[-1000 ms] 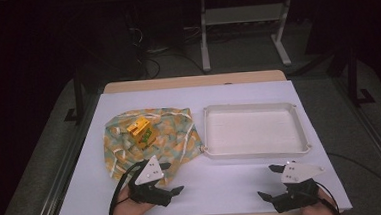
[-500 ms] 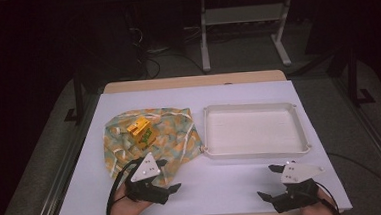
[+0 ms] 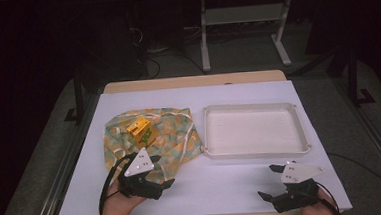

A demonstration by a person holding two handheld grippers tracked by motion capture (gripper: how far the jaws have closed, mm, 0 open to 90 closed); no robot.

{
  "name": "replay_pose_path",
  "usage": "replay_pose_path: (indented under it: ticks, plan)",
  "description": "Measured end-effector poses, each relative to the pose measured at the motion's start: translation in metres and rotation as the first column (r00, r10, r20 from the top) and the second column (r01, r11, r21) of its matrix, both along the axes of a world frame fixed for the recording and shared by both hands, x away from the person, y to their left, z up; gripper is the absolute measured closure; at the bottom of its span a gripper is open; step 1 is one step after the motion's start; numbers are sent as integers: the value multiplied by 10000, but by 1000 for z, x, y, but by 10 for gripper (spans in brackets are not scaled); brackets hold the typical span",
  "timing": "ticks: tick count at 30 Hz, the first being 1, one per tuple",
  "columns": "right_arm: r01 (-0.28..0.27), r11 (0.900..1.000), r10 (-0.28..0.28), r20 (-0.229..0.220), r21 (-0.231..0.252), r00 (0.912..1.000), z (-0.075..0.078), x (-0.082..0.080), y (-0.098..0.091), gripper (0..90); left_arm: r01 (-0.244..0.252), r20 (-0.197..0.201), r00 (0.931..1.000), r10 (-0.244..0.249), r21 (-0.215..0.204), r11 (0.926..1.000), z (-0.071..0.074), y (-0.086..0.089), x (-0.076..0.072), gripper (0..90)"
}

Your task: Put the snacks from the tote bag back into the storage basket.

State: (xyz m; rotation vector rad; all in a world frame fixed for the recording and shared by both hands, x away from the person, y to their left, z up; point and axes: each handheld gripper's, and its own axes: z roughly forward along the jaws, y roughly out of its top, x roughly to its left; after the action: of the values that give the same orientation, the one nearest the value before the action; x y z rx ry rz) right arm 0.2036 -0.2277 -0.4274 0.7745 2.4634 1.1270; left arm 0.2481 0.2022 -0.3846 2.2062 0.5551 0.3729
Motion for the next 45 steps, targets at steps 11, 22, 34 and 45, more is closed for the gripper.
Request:
replay_pose_path:
  ticks: [11, 22, 34, 45]
  plan:
    - [142, 9999, -141, -143, 67, 9998, -2, 1, 1, 135, -314, 301, 9991, 305, 299, 9991, 27, 18, 13, 169]
    - [127, 9998, -124, -299, 124, 9995, -3, 1, 2, 135, -943, 169, 9955, 936, 449, 9945, 40, 38, 37, 170]
    - [105, 9999, -103, -185, 103, 9998, -2, 1, 2, 135, -1388, 220, 9903, 1375, 789, 9872, 54, 48, 64, 202]
    - [79, 9999, -77, -189, 126, 9998, -2, 1, 2, 135, -1791, 114, 9838, 1790, 1113, 9775, 53, 49, 88, 205]
